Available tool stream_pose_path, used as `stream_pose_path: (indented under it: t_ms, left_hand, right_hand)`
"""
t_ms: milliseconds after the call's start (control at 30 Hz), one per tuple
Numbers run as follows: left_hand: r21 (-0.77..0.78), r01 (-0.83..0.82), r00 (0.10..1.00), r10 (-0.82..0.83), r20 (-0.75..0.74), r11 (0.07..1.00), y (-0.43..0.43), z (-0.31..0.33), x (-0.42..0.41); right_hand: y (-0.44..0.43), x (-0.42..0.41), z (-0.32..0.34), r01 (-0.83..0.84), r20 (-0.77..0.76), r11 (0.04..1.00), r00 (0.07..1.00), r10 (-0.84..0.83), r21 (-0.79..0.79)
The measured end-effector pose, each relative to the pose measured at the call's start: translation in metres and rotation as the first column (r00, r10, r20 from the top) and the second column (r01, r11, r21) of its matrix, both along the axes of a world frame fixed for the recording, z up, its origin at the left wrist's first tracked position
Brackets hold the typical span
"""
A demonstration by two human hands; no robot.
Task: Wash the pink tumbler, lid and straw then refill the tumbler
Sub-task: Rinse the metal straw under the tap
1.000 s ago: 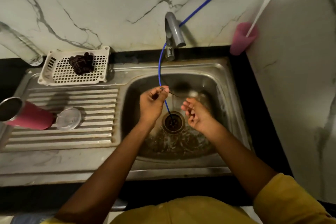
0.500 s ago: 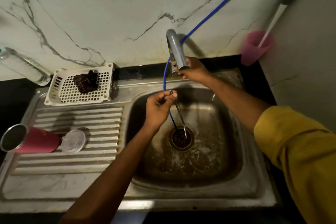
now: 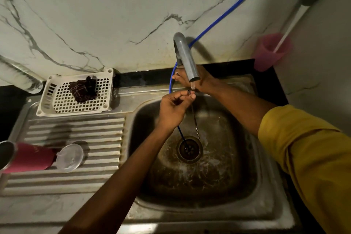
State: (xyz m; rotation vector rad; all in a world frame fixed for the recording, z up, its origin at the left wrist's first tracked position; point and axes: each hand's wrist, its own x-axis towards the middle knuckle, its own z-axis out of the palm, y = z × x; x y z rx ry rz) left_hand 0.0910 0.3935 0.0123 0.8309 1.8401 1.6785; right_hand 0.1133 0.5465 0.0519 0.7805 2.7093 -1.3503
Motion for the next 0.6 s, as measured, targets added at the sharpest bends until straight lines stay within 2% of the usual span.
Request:
stream_pose_path:
  t_ms: [167, 333, 400, 500, 600]
  left_hand:
    - [-0.006, 0.021, 1.000, -0.021, 0.003, 1.000, 0.007, 0.003, 0.001]
    - [-0.026, 0.027, 0.999, -0.027, 0.022, 0.999, 0.005, 0.004, 0.002]
    - [-0.013, 0.038, 0.999, -0.039, -0.028, 0.999, 0.004, 0.004, 0.002]
    - [-0.035, 0.078, 0.990, -0.082, -0.113, 0.996, 0.002, 0.006, 0.004]
    - [-0.066, 0.114, 0.970, -0.125, -0.207, 0.991, 0.001, 0.011, 0.003]
  right_hand:
    - [0.002, 0.003, 0.020, -0.045, 0.087, 0.999, 0.995, 0.045, -0.001]
    - [-0.001, 0.004, 0.018, -0.065, 0.046, 0.998, 0.997, 0.065, -0.012]
    - [-0.003, 0.007, 0.011, -0.041, -0.011, 0.999, 0.999, 0.041, 0.000]
    - [-0.002, 0.020, -0.012, 0.059, -0.108, 0.995, 0.992, -0.067, -0.079]
    - [-0.004, 0.049, -0.036, 0.096, -0.100, 0.985, 0.989, -0.111, -0.145]
